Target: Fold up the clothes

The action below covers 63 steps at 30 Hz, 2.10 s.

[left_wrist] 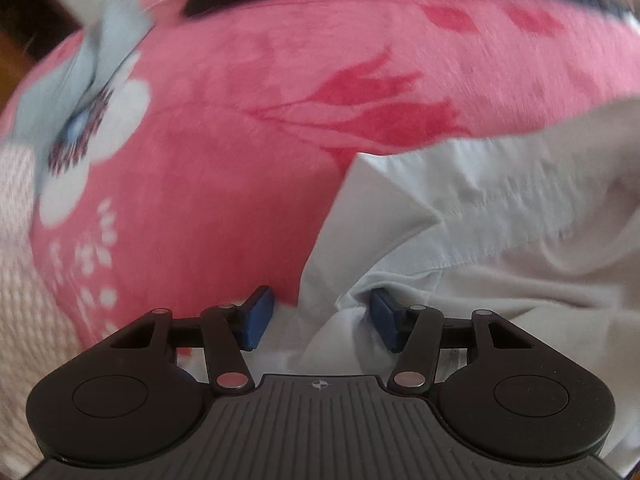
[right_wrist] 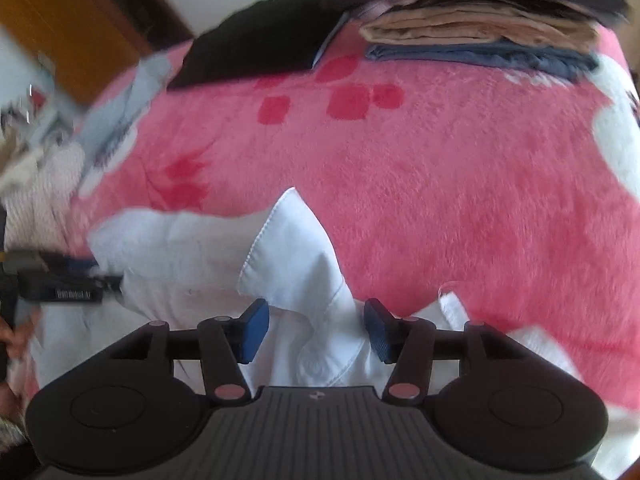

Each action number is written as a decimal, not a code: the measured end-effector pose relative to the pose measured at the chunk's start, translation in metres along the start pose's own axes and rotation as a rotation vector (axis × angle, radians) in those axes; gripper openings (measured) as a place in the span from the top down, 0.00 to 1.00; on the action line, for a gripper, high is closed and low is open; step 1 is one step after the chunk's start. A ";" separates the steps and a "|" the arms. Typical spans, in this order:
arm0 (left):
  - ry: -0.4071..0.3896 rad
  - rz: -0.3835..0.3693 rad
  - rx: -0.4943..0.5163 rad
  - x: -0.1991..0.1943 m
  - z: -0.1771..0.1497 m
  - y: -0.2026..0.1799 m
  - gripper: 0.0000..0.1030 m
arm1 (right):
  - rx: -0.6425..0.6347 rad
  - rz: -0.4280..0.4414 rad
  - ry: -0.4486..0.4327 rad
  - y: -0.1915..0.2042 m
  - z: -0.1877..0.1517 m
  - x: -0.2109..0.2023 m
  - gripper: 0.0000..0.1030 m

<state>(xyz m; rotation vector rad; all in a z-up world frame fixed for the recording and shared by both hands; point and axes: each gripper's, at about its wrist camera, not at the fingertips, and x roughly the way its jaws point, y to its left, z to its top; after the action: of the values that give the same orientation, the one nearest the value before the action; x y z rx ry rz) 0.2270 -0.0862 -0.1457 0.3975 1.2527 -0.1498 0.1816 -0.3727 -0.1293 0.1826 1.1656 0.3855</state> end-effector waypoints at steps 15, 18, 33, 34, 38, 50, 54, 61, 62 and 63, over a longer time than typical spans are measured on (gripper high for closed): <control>-0.137 -0.164 0.546 0.007 -0.012 0.011 0.61 | -0.159 -0.250 0.094 0.034 0.007 0.016 0.86; -0.285 -0.185 0.541 0.003 -0.037 0.015 0.76 | -0.120 -0.301 0.020 0.038 -0.001 0.007 0.96; -0.997 -0.425 0.043 -0.114 -0.152 0.118 0.97 | -0.068 -0.725 -0.703 0.214 -0.088 -0.137 0.97; -1.014 -0.436 0.010 -0.124 -0.157 0.127 0.97 | -0.067 -0.725 -0.720 0.225 -0.091 -0.144 0.97; -1.100 -0.468 -0.028 -0.167 -0.165 0.149 0.97 | -0.077 -0.710 -0.779 0.257 -0.096 -0.175 0.97; -1.435 -0.406 -0.021 -0.327 -0.229 0.158 0.97 | -0.241 -0.685 -1.126 0.324 -0.135 -0.334 0.97; -1.547 -0.338 0.006 -0.395 -0.251 0.166 0.97 | -0.335 -0.638 -1.248 0.346 -0.163 -0.389 0.97; -1.659 -0.256 0.025 -0.479 -0.287 0.166 0.97 | -0.423 -0.556 -1.390 0.380 -0.210 -0.462 0.97; -1.667 -0.256 0.021 -0.489 -0.292 0.167 0.97 | -0.431 -0.551 -1.402 0.383 -0.215 -0.469 0.97; -1.676 -0.253 0.019 -0.497 -0.297 0.167 0.97 | -0.432 -0.534 -1.414 0.386 -0.220 -0.476 0.97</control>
<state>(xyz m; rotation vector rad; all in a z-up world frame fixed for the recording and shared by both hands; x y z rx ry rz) -0.1393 0.1261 0.2826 0.0249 -0.3665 -0.5629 -0.2590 -0.2144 0.3235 -0.2297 -0.2950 -0.0326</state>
